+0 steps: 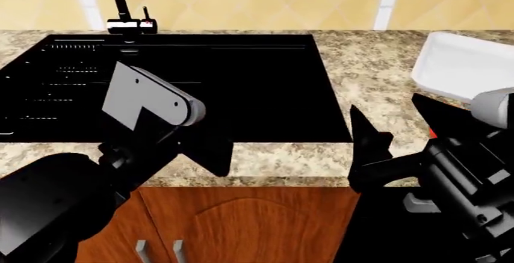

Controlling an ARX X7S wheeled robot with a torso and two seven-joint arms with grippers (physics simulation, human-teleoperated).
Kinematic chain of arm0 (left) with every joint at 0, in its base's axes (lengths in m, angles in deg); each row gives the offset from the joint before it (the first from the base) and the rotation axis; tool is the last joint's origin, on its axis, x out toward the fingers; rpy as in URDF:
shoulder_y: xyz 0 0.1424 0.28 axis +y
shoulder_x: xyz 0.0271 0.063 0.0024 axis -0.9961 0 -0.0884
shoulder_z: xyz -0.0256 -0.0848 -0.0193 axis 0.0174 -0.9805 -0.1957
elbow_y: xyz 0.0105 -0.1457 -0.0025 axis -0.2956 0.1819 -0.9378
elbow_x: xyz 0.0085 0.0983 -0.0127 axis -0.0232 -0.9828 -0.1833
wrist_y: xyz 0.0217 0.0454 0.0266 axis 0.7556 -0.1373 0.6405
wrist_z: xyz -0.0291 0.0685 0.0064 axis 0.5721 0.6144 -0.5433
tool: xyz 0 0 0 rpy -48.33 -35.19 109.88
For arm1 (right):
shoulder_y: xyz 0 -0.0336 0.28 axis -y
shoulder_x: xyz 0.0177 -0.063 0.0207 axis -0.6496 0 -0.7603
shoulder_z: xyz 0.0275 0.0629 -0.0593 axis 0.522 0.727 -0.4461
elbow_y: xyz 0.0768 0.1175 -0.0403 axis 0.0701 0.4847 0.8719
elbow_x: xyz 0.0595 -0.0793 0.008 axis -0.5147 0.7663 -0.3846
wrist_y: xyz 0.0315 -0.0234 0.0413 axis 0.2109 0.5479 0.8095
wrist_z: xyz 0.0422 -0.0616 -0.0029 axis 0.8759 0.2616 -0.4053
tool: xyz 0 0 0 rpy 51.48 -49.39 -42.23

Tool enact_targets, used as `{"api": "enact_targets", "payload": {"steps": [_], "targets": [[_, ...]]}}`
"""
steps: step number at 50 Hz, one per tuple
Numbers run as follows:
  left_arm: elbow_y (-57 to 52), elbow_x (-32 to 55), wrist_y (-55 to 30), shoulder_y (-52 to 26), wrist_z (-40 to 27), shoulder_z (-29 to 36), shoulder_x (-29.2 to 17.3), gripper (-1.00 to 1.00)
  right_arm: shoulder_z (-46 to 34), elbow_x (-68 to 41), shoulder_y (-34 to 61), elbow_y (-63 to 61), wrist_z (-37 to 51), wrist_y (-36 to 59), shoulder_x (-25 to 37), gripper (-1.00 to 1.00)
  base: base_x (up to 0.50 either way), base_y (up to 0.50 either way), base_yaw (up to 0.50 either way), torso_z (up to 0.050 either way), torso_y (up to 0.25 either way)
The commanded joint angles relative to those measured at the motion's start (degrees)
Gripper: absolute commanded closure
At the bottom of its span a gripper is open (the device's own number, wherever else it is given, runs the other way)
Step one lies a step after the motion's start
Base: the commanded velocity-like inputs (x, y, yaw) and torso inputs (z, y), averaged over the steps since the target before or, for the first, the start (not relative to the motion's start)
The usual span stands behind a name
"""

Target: Pick up the fruits and vegetables and place them in the sink. Turn on the sink faucet to wash them. Then turn the sink off and put them in the tray.

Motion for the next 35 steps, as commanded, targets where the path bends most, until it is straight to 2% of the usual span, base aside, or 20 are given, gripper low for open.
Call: {"api": "enact_targets", "payload": {"steps": [1, 6, 14, 21, 25, 28, 33, 35], "targets": [[0.55, 2.75, 0.65, -1.77, -1.27, 2.25, -0.95, -1.00, -1.17, -8.57, 5.62, -0.03, 4.86, -2.05, 3.60, -1.00, 0.00, -0.50, 0.00, 0.000, 0.000], [2.14, 1.96, 2.02, -2.51, -1.18, 4.18, -0.70, -1.00, -0.39, -9.05, 6.03, -0.51, 4.88, -2.79, 4.30, -1.00, 0.00, -0.50, 0.00, 0.000, 0.000], [3.57, 1.79, 3.72, -3.84, -0.40, 5.87, -0.40, -1.00, -1.70, -10.44, 11.97, 0.09, 6.81, -5.26, 6.64, -1.00, 0.00, -0.50, 0.00, 0.000, 0.000], [5.83, 1.15, 8.17, -1.60, 2.73, 9.15, -1.00, -1.00, -2.40, -8.24, 13.74, 0.98, 6.55, -4.67, 6.77, -1.00, 0.00, -0.50, 0.00, 0.000, 0.000], [8.48, 2.90, 8.22, -3.11, 6.41, 11.55, -0.57, -1.00, -0.52, -5.80, 11.69, 1.04, 4.82, -3.94, 5.57, -1.00, 0.00, -0.50, 0.00, 0.000, 0.000], [11.55, 0.92, 10.88, -5.87, 9.74, 17.38, -0.43, -1.00, 0.40, -2.95, 10.49, 1.36, 2.56, -3.06, 3.71, -1.00, 0.00, -0.50, 0.00, 0.000, 0.000], [21.87, -3.65, 17.58, -14.66, 19.01, 26.99, -0.13, -1.00, 0.51, 1.14, 11.30, 3.10, -0.81, -1.77, 2.25, -1.00, 0.00, -0.50, 0.00, 0.000, 0.000], [27.04, -4.20, 19.53, -18.01, 23.05, 28.90, 0.57, -1.00, -0.34, 2.18, 13.78, 3.52, -1.67, -1.06, 2.87, -1.00, 0.00, -0.50, 0.00, 0.000, 0.000]]}}
